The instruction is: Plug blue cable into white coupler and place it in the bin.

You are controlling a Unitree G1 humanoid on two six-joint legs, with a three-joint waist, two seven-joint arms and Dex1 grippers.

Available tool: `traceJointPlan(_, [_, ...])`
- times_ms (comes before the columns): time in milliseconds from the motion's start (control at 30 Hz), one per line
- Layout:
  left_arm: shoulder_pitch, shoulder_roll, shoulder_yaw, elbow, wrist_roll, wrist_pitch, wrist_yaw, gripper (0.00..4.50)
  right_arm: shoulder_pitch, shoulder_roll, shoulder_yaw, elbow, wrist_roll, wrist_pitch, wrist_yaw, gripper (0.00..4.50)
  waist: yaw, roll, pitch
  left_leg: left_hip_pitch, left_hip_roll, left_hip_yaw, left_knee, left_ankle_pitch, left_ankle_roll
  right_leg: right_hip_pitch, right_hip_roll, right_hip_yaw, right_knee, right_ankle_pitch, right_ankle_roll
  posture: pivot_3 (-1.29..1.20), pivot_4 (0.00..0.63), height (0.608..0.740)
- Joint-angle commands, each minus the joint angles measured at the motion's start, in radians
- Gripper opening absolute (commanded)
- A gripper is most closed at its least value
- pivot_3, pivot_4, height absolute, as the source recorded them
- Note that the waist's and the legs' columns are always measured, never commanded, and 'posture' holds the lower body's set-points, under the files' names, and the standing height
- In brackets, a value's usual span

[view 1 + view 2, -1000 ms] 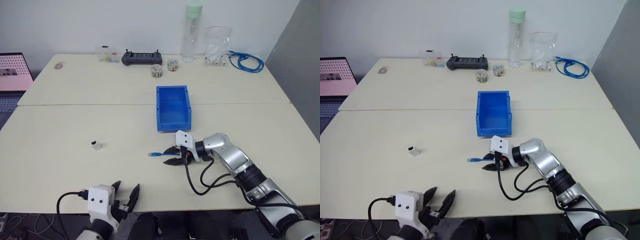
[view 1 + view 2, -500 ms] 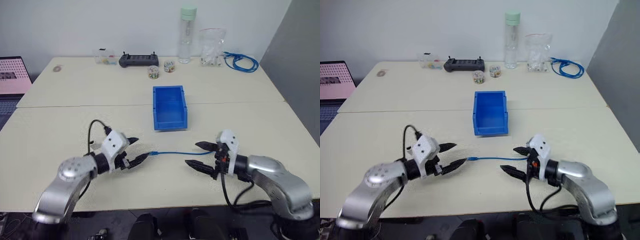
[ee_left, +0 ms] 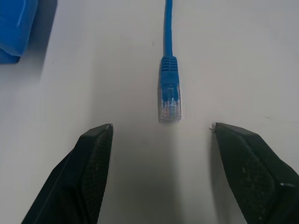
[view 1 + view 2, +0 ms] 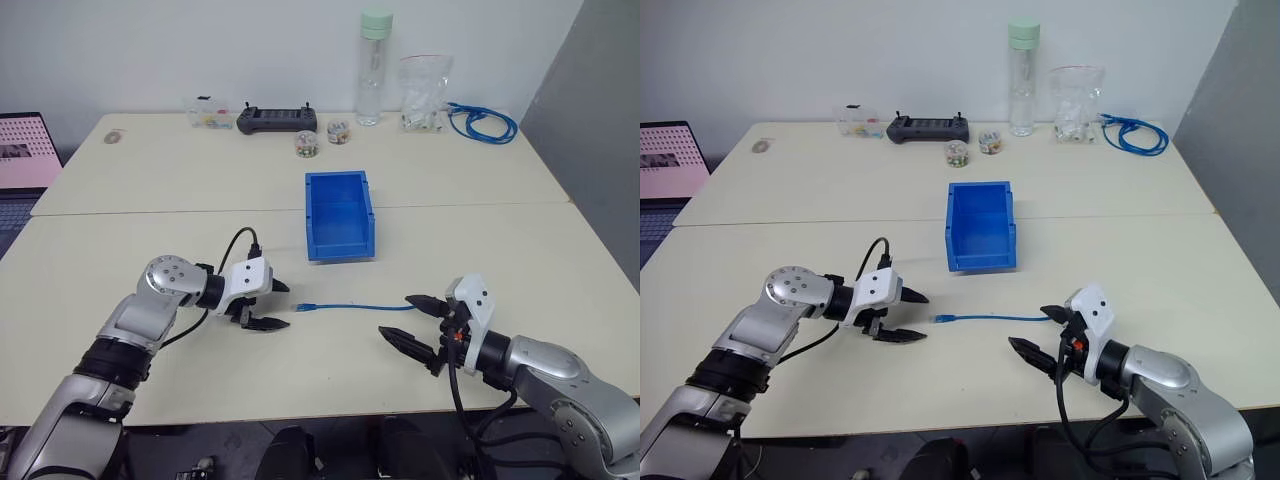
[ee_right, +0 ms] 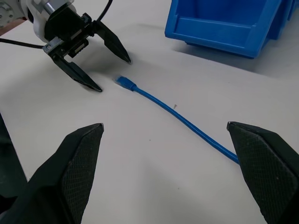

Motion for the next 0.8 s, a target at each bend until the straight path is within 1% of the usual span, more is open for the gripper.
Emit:
traceJointPlan(33, [0.023, -0.039, -0.027, -0.019, 0.006, 0.009, -0.018, 3.59, 0.011, -0.005, -0.017, -0.034, 0.025, -0.024, -0.023, 4.49, 0.001, 0.000, 0.000, 0.000, 0.000, 0.000, 0.000, 0.000, 0.000, 0.000, 0.000, 0.000, 0.000, 0.000, 0.000, 0.00, 0.150, 0.740])
traceJointPlan(267, [0.022, -0.070, -0.027, 0.025, 0.037, -0.008, -0.003, 3.59, 0.000, -0.011, -0.014, -0.018, 0.041, -0.031, -0.043, 4.49, 0.003, -0.001, -0.001, 0.000, -0.001, 0.000, 0.001, 0.000, 0.001, 0.001, -0.001, 0.000, 0.000, 0.000, 0.001, 0.00, 0.150, 0.740])
traceJointPlan(333, [0.020, -0.077, -0.022, 0.036, 0.029, -0.004, -0.009, 3.24, -0.005, -0.013, -0.011, -0.014, 0.044, -0.032, -0.047, 4.50, 0.003, -0.001, -0.001, 0.000, -0.001, 0.000, 0.001, 0.000, 0.001, 0.001, -0.001, 0.000, 0.000, 0.001, 0.001, 0.00, 0.150, 0.740])
traceJointPlan(367, [0.019, -0.081, -0.020, 0.039, 0.023, 0.001, -0.014, 3.16, -0.009, -0.014, -0.010, -0.012, 0.046, -0.032, -0.050, 4.50, 0.003, 0.000, -0.002, 0.000, -0.001, 0.000, 0.001, 0.001, 0.001, 0.001, -0.001, 0.000, 0.000, 0.001, 0.002, 0.00, 0.150, 0.740])
traceJointPlan(500, [0.014, -0.097, -0.021, 0.057, 0.029, -0.005, -0.020, 2.44, -0.015, -0.020, -0.006, -0.009, 0.054, -0.030, -0.053, 4.50, 0.006, 0.000, -0.002, 0.000, -0.001, 0.000, 0.001, 0.001, 0.002, 0.001, -0.001, 0.000, 0.000, 0.001, 0.002, 0.00, 0.150, 0.740])
traceJointPlan(633, [0.018, -0.103, -0.024, 0.068, 0.041, -0.012, -0.021, 1.61, -0.014, -0.034, -0.002, -0.010, 0.063, -0.028, -0.059, 4.50, 0.006, 0.000, -0.003, 0.001, -0.001, 0.000, 0.001, 0.001, 0.002, 0.001, -0.001, 0.000, 0.000, 0.001, 0.002, 0.00, 0.150, 0.740])
traceJointPlan(667, [0.020, -0.102, -0.027, 0.070, 0.046, -0.014, -0.020, 1.34, -0.013, -0.038, -0.001, -0.011, 0.063, -0.028, -0.060, 4.50, 0.006, 0.000, -0.003, 0.001, -0.001, 0.000, 0.001, 0.001, 0.002, 0.001, -0.001, 0.000, 0.000, 0.001, 0.002, 0.00, 0.150, 0.740])
traceJointPlan(800, [0.026, -0.083, -0.029, 0.073, 0.057, -0.012, -0.023, 0.52, -0.012, -0.043, -0.001, -0.014, 0.070, -0.026, -0.067, 4.50, 0.005, 0.000, -0.004, 0.001, -0.001, 0.000, 0.001, 0.001, 0.002, 0.001, -0.001, 0.000, 0.000, 0.001, 0.002, 0.00, 0.150, 0.740])
